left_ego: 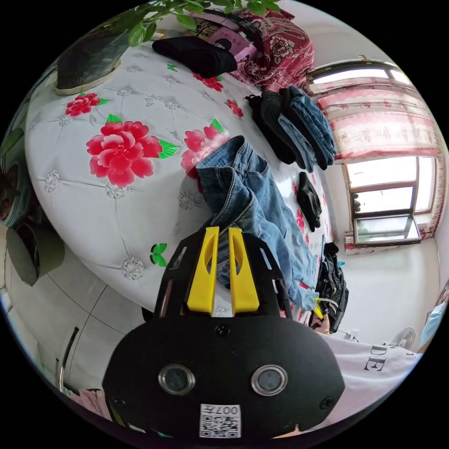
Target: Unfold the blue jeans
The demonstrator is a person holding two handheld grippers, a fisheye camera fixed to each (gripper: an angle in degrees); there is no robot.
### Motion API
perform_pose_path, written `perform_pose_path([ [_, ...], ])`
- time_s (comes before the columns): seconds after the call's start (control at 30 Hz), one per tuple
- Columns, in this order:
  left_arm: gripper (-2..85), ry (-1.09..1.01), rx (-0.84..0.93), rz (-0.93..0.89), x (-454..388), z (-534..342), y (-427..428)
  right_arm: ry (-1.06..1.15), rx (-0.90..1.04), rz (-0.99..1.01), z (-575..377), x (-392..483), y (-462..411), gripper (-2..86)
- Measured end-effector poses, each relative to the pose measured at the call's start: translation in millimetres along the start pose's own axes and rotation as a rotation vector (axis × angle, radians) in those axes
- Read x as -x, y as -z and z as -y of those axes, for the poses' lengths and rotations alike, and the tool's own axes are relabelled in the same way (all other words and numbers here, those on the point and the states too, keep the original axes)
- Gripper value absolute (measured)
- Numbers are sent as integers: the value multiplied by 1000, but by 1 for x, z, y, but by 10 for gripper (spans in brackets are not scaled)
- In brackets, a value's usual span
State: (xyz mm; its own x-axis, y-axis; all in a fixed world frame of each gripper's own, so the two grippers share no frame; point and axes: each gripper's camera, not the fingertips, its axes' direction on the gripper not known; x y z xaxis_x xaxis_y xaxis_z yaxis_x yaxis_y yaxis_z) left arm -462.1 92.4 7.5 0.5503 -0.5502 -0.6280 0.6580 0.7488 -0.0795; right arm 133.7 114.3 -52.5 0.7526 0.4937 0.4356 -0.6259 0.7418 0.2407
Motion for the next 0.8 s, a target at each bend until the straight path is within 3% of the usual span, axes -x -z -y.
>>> perform_pose_path([
  [0.1,42,4,-11,31,-3,-6,3,150,-178,37,35,39,28,102],
  [0.2,48,30,-27,32,4,-19,10,236,-226,-26,50,56,45,100],
  [0.33,64,94,-59,0,21,-38,21,177,-190,-134,31,23,42,96],
  [0.47,83,183,-79,-31,43,-60,25,7,4,-97,-23,-48,21,95],
  [0.63,85,176,-39,-101,36,-53,-1,92,215,-27,-42,-45,-21,96],
  [0.77,64,136,-11,-47,10,-31,-25,192,90,-15,14,0,-27,99],
  [0.8,25,117,-10,-7,1,-26,-26,187,36,-21,32,9,-21,99],
])
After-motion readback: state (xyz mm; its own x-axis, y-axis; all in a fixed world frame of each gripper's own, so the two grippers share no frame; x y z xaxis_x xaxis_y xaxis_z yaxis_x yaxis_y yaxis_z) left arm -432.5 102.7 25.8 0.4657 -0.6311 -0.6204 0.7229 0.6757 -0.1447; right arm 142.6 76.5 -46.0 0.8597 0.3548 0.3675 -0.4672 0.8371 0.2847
